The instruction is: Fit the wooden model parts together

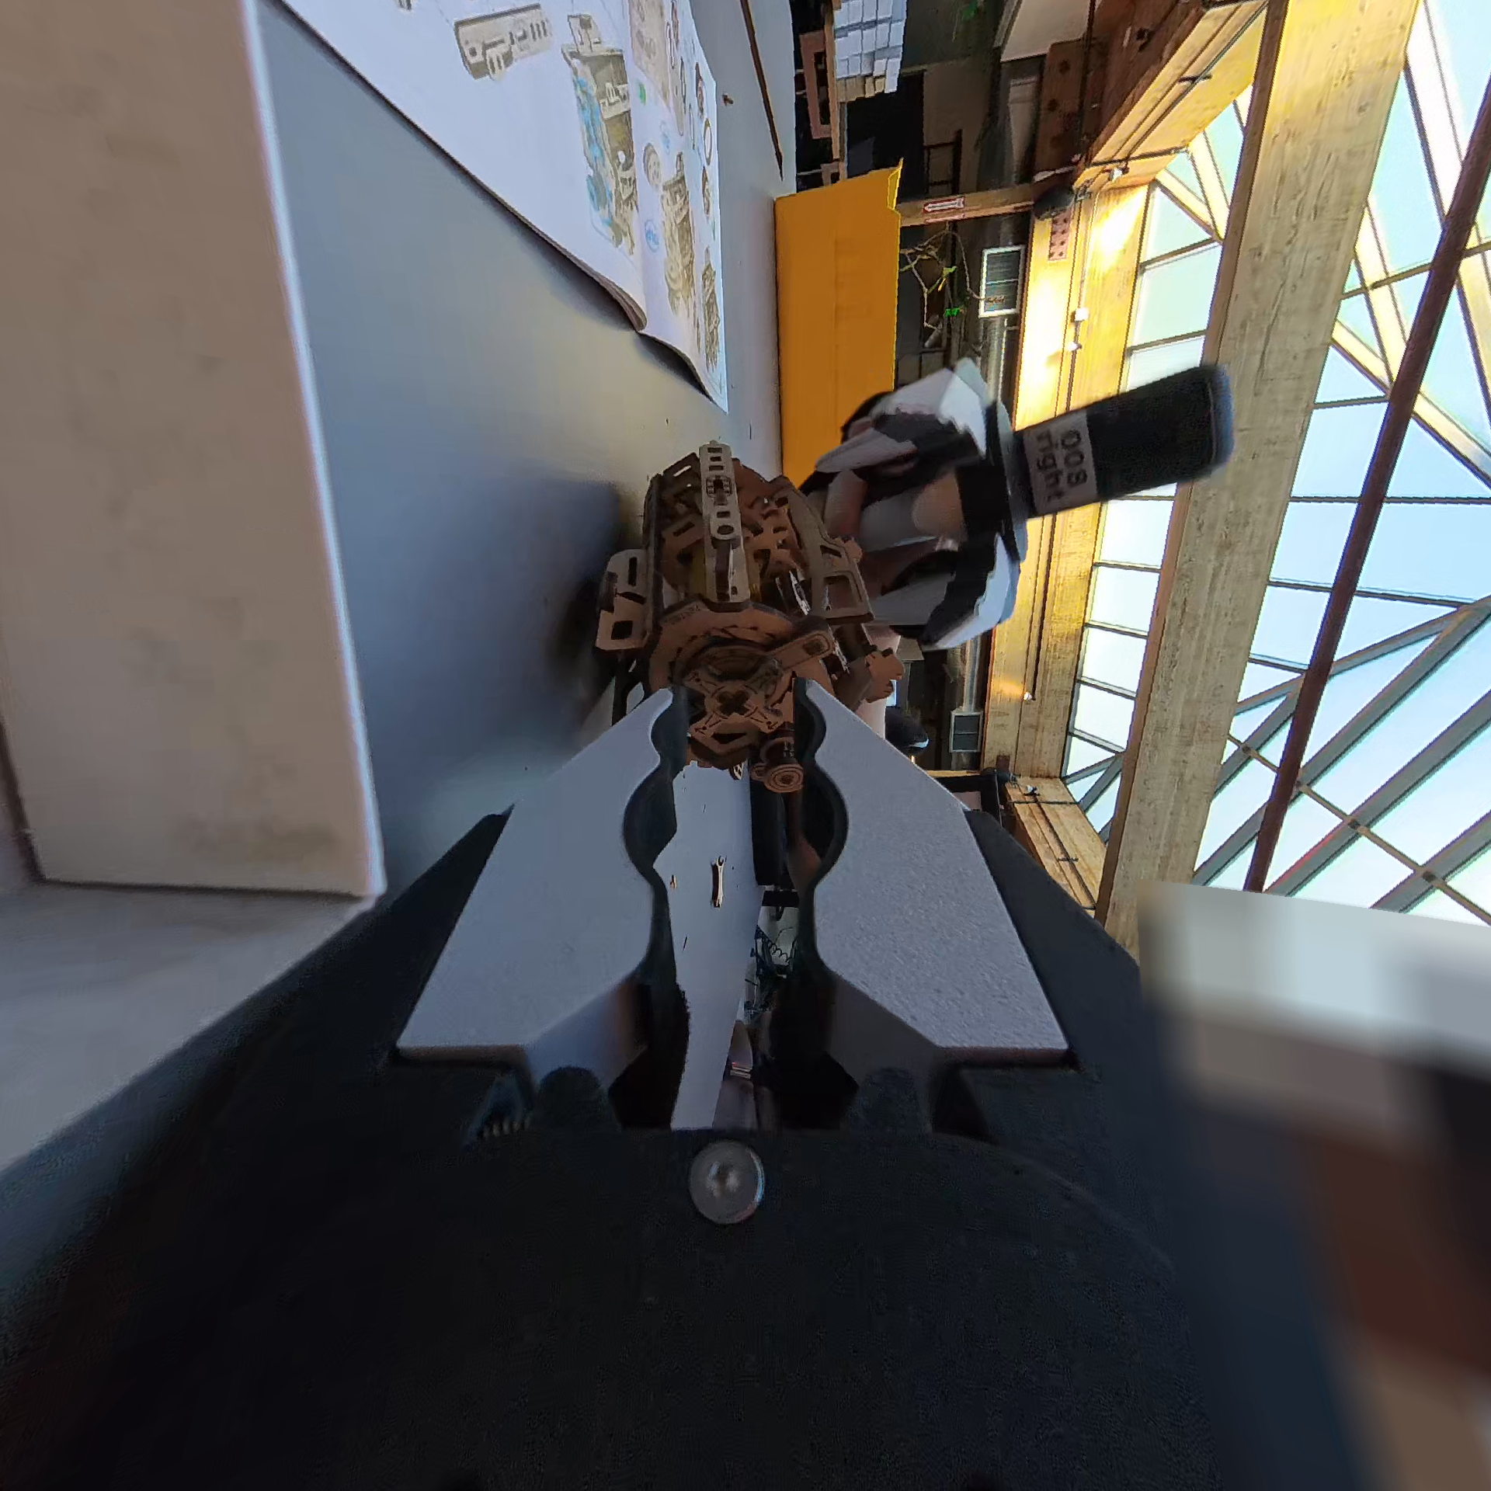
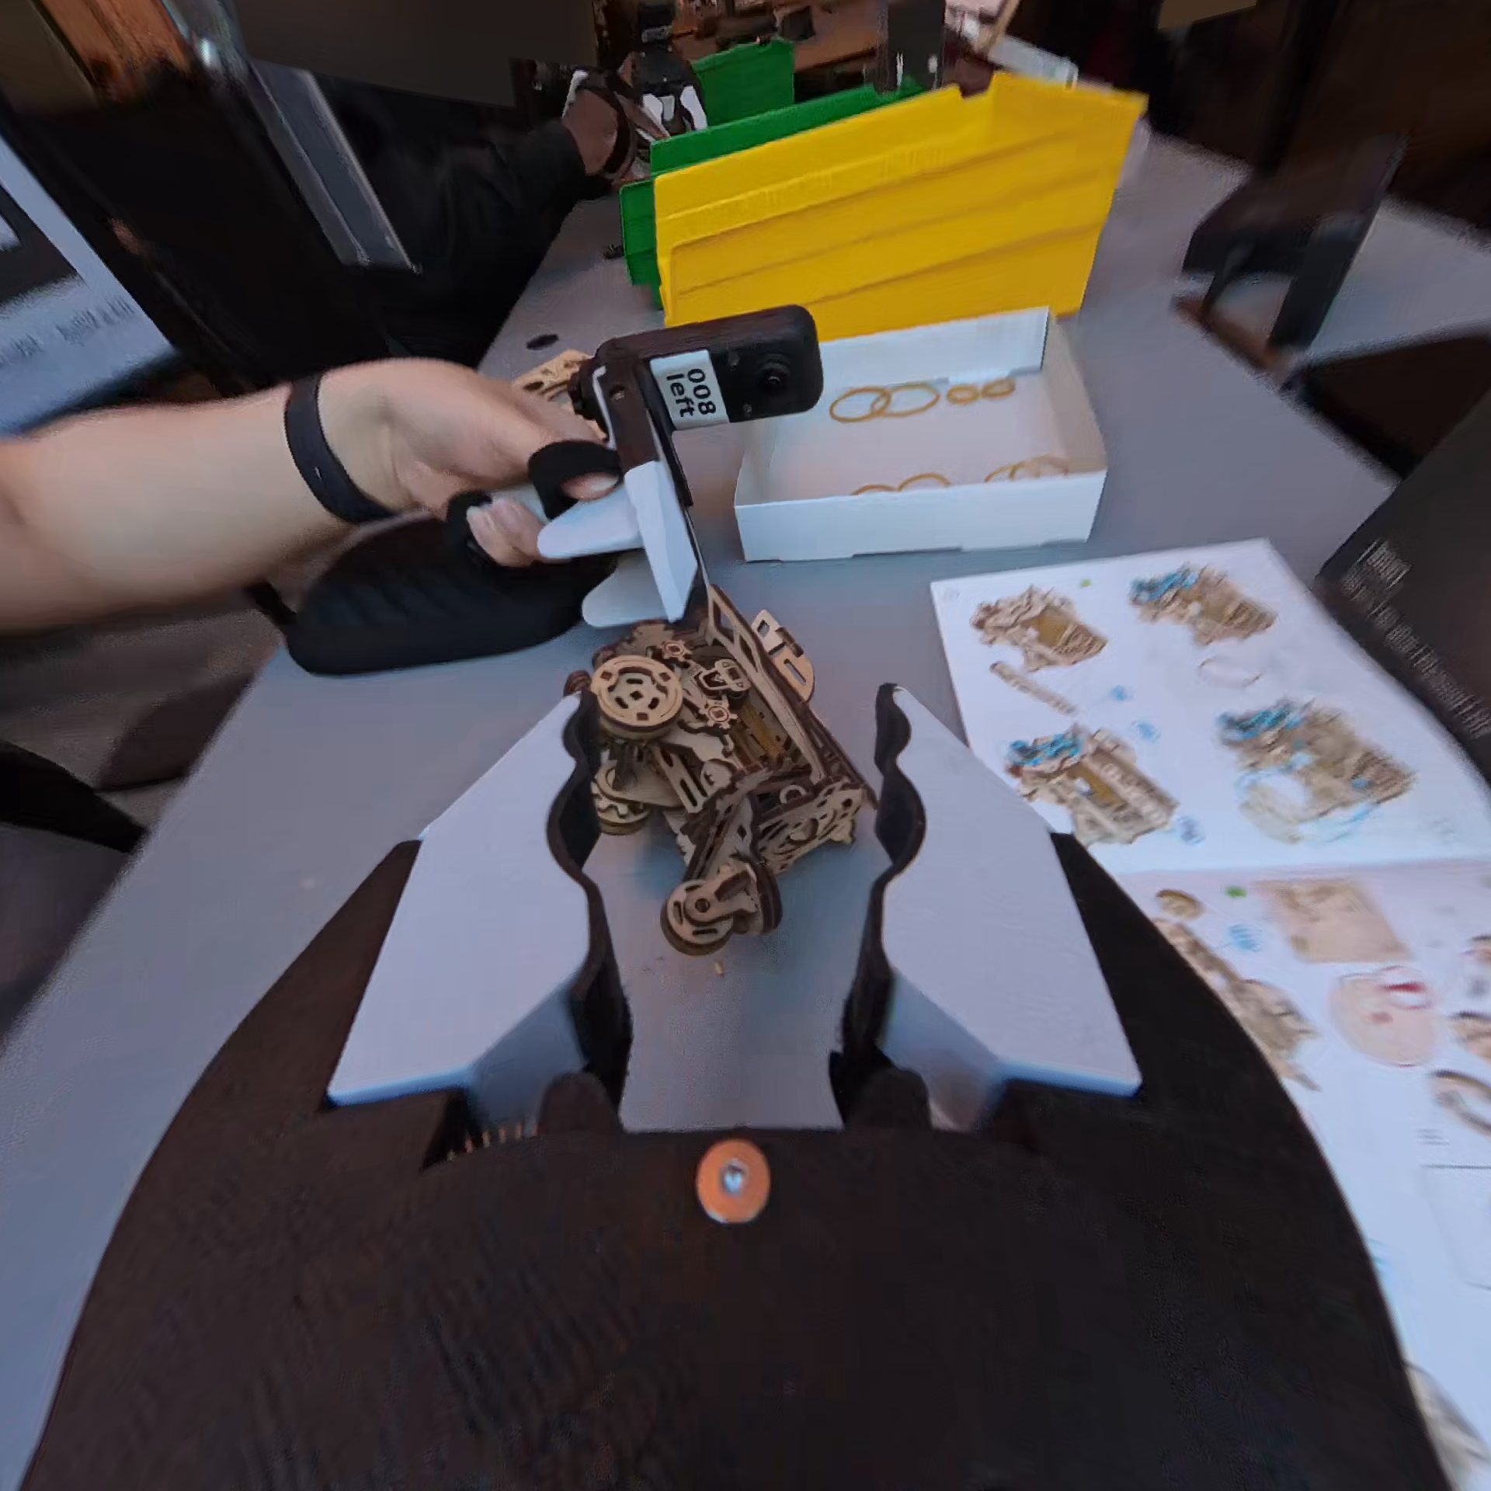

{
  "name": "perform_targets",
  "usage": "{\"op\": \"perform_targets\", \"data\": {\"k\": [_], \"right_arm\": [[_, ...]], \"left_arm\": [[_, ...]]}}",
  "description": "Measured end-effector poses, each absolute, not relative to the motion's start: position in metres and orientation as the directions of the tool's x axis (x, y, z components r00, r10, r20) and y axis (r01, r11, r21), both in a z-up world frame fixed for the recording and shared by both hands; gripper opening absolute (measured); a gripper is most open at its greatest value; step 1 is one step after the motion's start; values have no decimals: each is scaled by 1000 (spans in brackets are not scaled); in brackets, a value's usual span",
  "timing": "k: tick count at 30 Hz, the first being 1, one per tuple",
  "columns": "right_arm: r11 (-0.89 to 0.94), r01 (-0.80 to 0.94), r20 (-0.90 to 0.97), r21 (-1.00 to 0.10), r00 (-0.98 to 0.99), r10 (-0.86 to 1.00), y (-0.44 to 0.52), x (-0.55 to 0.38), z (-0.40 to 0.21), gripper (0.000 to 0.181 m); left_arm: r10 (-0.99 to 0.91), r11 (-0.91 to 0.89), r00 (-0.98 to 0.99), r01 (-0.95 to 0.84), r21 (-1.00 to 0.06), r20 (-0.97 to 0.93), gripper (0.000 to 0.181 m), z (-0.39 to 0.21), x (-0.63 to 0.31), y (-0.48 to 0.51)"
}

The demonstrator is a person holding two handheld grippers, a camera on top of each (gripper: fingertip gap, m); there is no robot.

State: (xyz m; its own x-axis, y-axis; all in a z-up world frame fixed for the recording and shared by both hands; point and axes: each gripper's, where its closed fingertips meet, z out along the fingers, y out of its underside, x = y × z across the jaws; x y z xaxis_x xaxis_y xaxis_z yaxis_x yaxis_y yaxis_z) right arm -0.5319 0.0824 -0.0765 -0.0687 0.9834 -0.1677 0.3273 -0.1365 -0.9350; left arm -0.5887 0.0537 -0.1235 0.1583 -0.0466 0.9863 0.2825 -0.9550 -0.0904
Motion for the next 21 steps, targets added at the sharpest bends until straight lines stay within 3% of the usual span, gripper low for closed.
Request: {"op": "perform_targets", "data": {"k": [2,5,9,12,14,16,19,21], "right_arm": [[162,295,163,-941,-24,986,73,-523,-65,69],[506,334,529,-795,-24,848,45,-517,-65,66],[660,470,695,-586,-128,708,20,-521,-107,69],[676,569,781,-468,-91,618,38,-526,-118,69],[659,552,768,-510,-53,639,43,-526,-113,68],[573,455,643,-682,0,766,40,-524,-95,63],[158,367,186,-917,41,982,58,-519,-78,71],[-138,380,-145,-915,10,989,72,-514,-81,75]], "left_arm": [[-55,-954,168,283,-102,984,25,-122,-592,51],[-87,-948,210,284,-146,974,26,-120,-598,44],[-122,-943,277,269,-198,953,28,-122,-604,33],[-136,-948,323,231,-217,937,30,-128,-602,25],[-141,-951,322,221,-219,936,32,-129,-598,24],[-139,-948,307,234,-216,942,40,-126,-595,28],[-135,-944,322,244,-220,937,51,-126,-594,37],[-129,-942,325,256,-218,937,57,-124,-592,43]]}}
